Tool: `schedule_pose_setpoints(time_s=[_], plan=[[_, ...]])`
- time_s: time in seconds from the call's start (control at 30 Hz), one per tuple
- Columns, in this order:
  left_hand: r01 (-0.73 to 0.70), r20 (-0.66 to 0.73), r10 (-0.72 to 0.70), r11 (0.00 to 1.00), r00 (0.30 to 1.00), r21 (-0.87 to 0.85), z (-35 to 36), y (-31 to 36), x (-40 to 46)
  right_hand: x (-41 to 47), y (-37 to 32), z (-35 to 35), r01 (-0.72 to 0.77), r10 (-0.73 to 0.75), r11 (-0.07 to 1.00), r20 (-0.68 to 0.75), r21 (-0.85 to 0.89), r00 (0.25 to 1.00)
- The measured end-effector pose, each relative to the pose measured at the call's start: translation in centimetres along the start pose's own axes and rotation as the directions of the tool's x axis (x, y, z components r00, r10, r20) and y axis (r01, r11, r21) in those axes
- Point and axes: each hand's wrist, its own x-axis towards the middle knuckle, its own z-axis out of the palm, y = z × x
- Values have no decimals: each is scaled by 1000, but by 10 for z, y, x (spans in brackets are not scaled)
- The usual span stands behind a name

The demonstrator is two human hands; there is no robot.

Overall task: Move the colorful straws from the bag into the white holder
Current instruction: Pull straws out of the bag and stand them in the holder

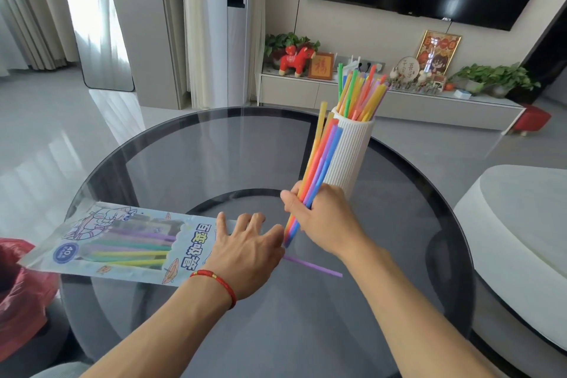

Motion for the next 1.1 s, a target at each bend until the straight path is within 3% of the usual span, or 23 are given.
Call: schedule_pose_setpoints(time_s=[0.13, 0.27, 0.37, 0.47, 0.57, 0.7, 0.8, 0.93, 1.1], plan=[[14, 0, -14, 1000, 1000, 4, 1, -1, 1, 2, 13, -11, -21, 20, 1000, -46, -6, 999], [11, -4, -11, 1000, 1000, -5, 1, -1, 1, -4, 25, -5, -108, 111, 992, 40, -69, 993], [12, -13, -13, 1000, 1000, -26, 3, -3, 0, -6, 30, -7, -128, 128, 991, -6, -38, 992], [28, -24, -29, 998, 999, -54, 5, -1, 1, -9, 32, -13, -167, 177, 976, -64, 141, 982], [46, -90, -63, 983, 994, -180, 2, 4, 6, -11, 32, -26, -198, 273, 892, -135, 407, 953], [-8, -251, -71, 953, 965, -302, -4, 4, 10, -4, 30, -64, -95, 374, 713, -262, 695, 890], [-47, -313, -57, 948, 948, -314, -6, 3, 11, 12, 25, -94, -13, 447, 635, -354, 772, 821], [-60, -320, -51, 943, 946, -328, -4, 3, 10, 48, 10, -125, 70, 479, 670, -502, 739, 720], [-52, -304, -55, 941, 951, -335, -4, 1, 9, 80, -7, -135, 9, 363, 832, -556, 554, 748]])
